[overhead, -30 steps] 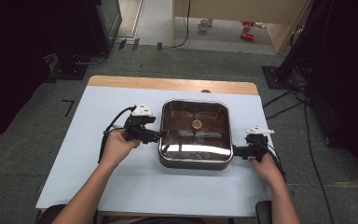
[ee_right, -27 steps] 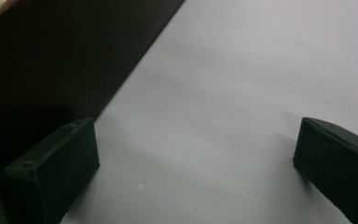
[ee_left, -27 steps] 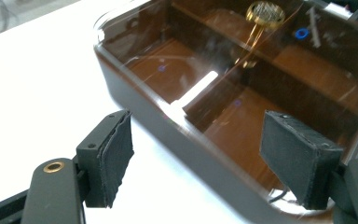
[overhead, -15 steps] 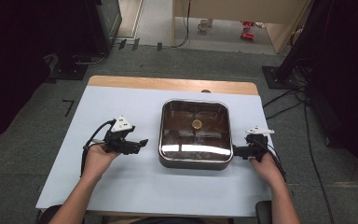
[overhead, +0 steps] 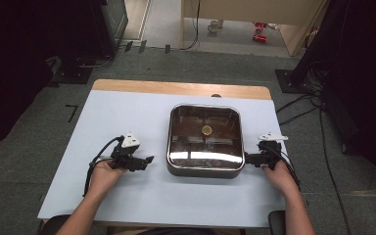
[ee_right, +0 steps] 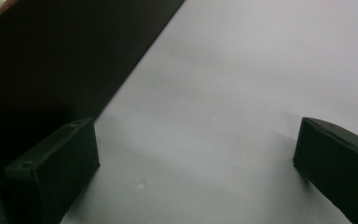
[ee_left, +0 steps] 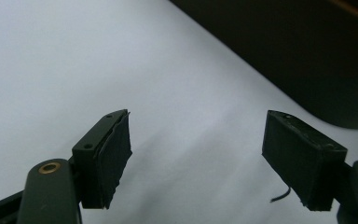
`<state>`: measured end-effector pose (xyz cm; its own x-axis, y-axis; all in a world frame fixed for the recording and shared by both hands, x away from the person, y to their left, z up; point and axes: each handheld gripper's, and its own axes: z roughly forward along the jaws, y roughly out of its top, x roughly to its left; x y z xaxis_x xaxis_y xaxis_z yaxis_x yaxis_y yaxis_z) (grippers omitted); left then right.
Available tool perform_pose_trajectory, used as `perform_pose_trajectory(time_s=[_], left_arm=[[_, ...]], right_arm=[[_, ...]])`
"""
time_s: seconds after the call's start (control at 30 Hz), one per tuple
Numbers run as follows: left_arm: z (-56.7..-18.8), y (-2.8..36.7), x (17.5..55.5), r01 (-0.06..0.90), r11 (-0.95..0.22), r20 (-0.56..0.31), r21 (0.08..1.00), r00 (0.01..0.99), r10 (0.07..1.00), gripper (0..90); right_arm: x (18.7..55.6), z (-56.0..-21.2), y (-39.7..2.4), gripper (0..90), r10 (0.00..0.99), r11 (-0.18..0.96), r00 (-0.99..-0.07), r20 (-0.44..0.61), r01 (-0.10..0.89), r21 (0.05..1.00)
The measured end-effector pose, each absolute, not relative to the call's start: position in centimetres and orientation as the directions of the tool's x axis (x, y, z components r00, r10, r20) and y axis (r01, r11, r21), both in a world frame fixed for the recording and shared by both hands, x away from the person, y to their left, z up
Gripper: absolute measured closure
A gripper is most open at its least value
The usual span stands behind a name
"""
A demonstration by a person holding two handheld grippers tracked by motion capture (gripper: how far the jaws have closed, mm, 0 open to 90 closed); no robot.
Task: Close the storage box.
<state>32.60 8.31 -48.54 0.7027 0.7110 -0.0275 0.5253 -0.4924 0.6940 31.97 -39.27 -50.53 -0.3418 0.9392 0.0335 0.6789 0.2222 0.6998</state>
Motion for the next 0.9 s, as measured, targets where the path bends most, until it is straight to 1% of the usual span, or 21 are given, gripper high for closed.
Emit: perform_pose_trajectory(time_s=[0.07,0.1,0.2,0.33,0.7,0.9], left_arm=[[-49.1,7.8,32.7,0.531,-0.503,-0.003,0.682,0.689,0.725,23.8],[-49.2,7.7,32.7,0.517,-0.508,0.004,0.689,0.698,0.716,22.9],[-49.4,7.3,32.5,0.525,-0.482,-0.002,0.702,0.678,0.735,21.6],[-49.8,7.4,32.1,0.508,-0.455,-0.002,0.731,0.668,0.744,20.6],[-49.9,7.4,32.1,0.508,-0.452,0.002,0.733,0.663,0.748,19.7],[-49.9,7.4,32.1,0.512,-0.452,0.004,0.73,0.659,0.753,17.7]], right_arm=[[32.0,-50.5,-39.3,0.0,0.939,0.222,-0.342,0.034,0.679,0.7],[32.0,-50.5,-39.3,0.0,0.939,0.222,-0.342,0.034,0.679,0.7],[32.0,-50.5,-39.3,0.0,0.939,0.222,-0.342,0.034,0.679,0.7],[32.0,-50.5,-39.3,0.0,0.939,0.222,-0.342,0.034,0.679,0.7],[32.0,-50.5,-39.3,0.0,0.939,0.222,-0.342,0.034,0.679,0.7],[32.0,-50.5,-39.3,0.0,0.939,0.222,-0.342,0.034,0.679,0.7]])
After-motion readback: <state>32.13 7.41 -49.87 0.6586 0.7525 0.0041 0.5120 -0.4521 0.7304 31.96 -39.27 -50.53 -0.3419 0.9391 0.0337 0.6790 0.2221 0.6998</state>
